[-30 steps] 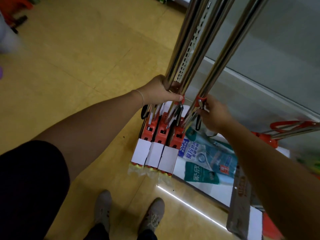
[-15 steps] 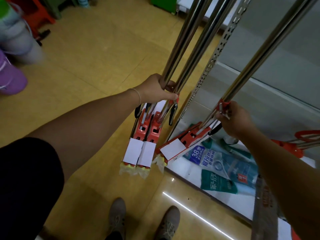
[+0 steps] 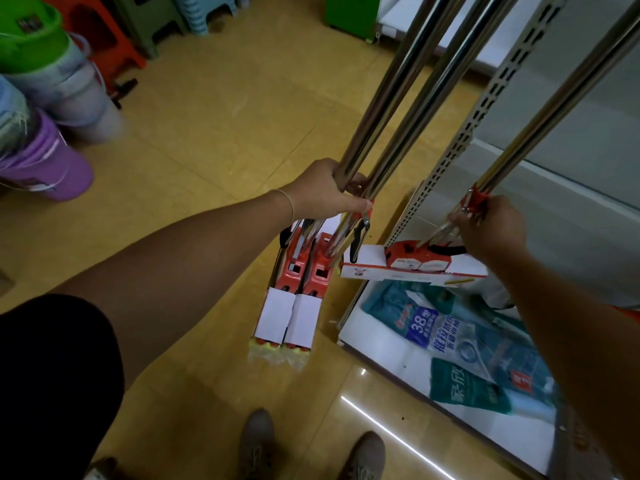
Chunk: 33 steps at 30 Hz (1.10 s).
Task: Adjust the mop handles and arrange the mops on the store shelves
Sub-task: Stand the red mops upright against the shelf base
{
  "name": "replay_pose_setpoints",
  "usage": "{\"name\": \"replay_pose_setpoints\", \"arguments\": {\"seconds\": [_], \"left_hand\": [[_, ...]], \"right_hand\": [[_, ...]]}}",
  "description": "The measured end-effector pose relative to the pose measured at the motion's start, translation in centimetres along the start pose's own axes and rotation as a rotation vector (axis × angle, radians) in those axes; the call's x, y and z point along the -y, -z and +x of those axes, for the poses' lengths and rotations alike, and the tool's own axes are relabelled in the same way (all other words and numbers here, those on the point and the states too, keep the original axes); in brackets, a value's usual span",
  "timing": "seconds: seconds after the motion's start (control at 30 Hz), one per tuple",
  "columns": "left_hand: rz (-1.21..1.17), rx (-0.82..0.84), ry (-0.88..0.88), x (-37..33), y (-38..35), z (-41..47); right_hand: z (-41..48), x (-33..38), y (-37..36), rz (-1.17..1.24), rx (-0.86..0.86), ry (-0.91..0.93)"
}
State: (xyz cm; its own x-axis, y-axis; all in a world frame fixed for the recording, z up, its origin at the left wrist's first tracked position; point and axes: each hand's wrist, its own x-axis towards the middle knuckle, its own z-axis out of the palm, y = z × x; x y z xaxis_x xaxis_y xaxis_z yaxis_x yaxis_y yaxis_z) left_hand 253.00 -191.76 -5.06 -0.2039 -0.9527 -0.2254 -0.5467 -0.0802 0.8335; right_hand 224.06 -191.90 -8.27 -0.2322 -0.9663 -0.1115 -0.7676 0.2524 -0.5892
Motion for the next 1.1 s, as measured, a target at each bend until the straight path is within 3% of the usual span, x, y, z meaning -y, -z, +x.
{"name": "replay_pose_setpoints", "arguments": {"seconds": [0.47,0.8,0.9,0.97,1.03,1.1], "left_hand": [[-0.11,-0.106,0.045,-1.4,-3.1,0.8],[-0.176,-0.132,0.028,-2.6,-6.5,0.8],[-0.191,-0.146,0.023,-3.0,-7.2,0.6],[-0.187,-0.152,0.025,-3.2,-7.6,0.4],[-0.19,-0.152,0.036,-3.1,-8.0,0.5],[-0.175,-0.152,0.044,-2.8,-8.4,0.6]], "right_hand": [[5.9,-0.1,-1.4,0.018,-0.112,-0.137],[7.2,-0.8,-1.0,0.078,-0.066,-0.084],[7.1,-0.7,-0.6,0.137,-0.056,-0.173],[6.2,-0.3,-0.1,0.226,-0.146,-0.265],[4.1,0.0,0.3,0.258,-0.215,-0.192],[1.7,0.3,-0.1,0.264,-0.064,0.013]]}}
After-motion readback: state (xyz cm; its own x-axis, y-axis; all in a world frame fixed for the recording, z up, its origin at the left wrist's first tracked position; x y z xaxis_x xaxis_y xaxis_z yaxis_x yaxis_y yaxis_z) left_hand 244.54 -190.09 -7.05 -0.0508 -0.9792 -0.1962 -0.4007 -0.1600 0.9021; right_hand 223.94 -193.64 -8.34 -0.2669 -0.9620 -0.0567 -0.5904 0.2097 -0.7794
